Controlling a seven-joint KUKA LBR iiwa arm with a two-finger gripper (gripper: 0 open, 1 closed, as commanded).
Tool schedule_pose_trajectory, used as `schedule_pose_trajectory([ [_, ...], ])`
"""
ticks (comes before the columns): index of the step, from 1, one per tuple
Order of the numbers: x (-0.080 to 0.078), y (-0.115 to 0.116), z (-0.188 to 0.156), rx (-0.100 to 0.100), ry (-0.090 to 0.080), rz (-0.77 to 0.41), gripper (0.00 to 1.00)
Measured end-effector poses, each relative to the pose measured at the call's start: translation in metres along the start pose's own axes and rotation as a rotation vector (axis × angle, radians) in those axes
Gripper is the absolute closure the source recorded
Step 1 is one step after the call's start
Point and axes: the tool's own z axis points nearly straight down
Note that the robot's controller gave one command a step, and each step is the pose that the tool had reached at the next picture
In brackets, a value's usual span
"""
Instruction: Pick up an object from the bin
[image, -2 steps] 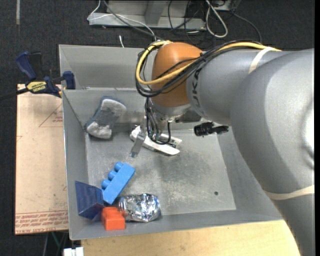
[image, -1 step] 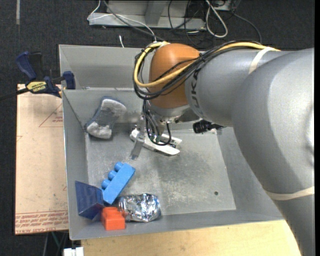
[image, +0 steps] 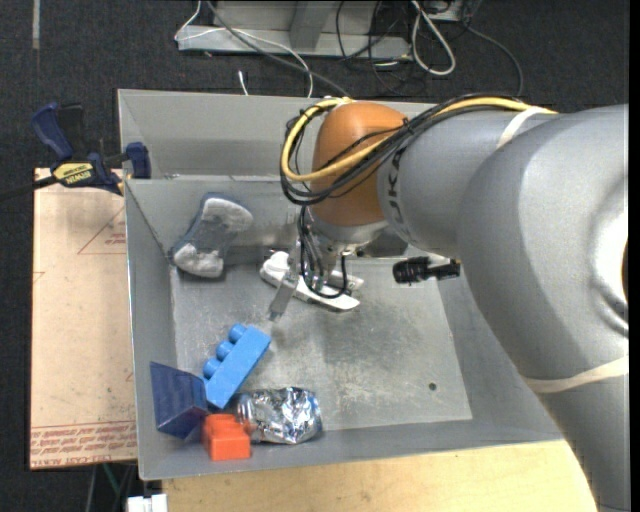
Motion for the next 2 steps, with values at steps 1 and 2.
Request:
schedule_pose_trajectory([
  [1,-0.007,0.019,-0.009,-0.005,-0.009,-0.079,0.0],
  [2,-0.007,-0.008,-0.002,-0.002,-0.002,-0.012,0.0],
])
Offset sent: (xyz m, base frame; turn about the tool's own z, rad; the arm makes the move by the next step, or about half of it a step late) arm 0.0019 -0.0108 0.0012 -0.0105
